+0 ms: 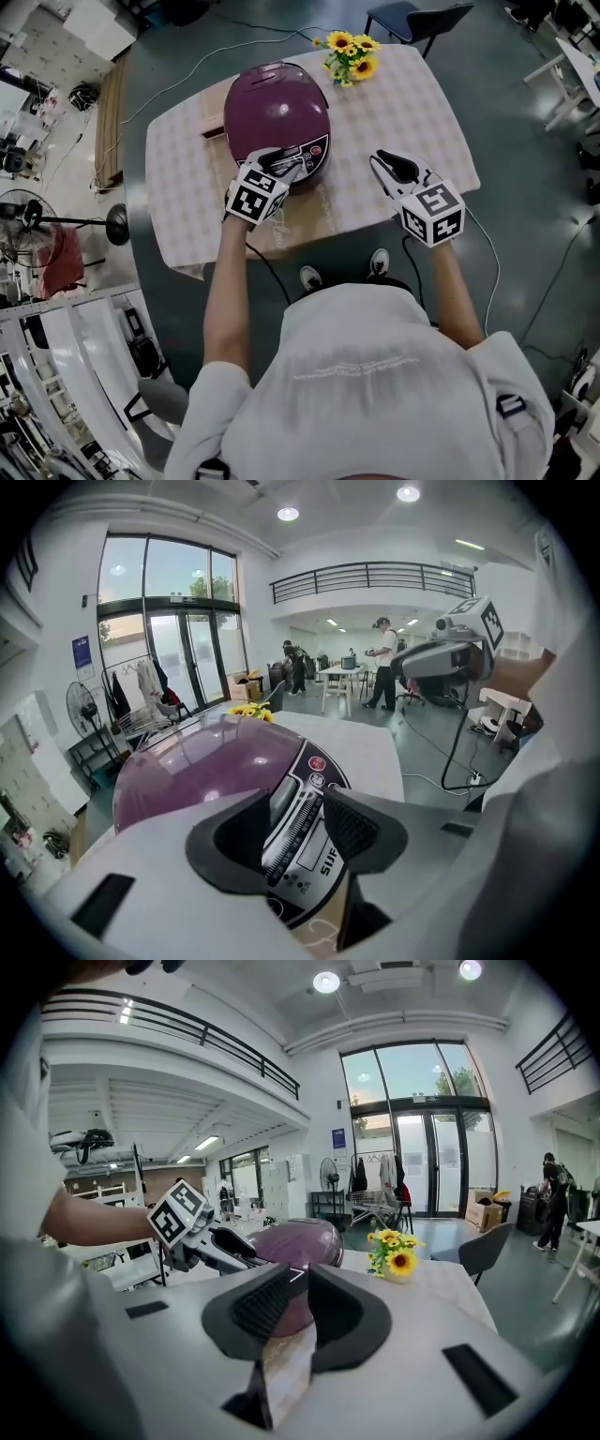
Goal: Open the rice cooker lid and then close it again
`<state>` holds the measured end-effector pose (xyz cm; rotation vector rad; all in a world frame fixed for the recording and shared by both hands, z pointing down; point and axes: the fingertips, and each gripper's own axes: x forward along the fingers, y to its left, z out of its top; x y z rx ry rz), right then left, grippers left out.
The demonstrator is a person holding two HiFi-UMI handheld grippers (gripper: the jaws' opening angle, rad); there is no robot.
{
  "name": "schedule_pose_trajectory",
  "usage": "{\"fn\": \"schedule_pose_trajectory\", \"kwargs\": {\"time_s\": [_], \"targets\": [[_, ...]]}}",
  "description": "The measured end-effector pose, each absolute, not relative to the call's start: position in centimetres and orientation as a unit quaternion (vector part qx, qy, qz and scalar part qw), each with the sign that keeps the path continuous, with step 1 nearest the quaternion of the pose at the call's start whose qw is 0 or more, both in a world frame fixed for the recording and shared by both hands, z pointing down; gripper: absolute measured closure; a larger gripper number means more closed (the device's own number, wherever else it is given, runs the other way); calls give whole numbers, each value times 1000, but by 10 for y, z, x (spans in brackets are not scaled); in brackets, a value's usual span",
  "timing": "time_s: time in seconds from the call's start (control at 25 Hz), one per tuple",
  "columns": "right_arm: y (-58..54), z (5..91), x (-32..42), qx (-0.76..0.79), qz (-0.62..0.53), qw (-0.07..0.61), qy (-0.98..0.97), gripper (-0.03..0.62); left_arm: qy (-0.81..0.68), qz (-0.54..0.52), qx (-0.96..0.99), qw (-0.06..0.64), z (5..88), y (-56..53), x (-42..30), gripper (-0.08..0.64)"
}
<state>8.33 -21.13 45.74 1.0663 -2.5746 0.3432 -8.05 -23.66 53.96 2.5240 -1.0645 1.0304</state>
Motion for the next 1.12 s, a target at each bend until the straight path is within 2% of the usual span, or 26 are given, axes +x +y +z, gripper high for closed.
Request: {"fn": "schedule_pose_trajectory", "kwargs": {"time_s": [0.44, 0.6, 0.72, 1.12], "targets": [[-205, 458, 86, 371, 120, 169, -905, 516, -366, 382, 844, 89, 540, -236, -79, 367], [-204, 460, 88, 369, 125, 163, -906, 498, -370, 383, 842, 87, 543, -237, -79, 365], [-203, 460, 90, 369, 117, 169, -906, 455, -374, 380, 841, 86, 541, -237, -79, 365], [-204, 454, 101, 373, 107, 169, -906, 402, -399, 383, 831, 60, 537, -238, -83, 362]]}}
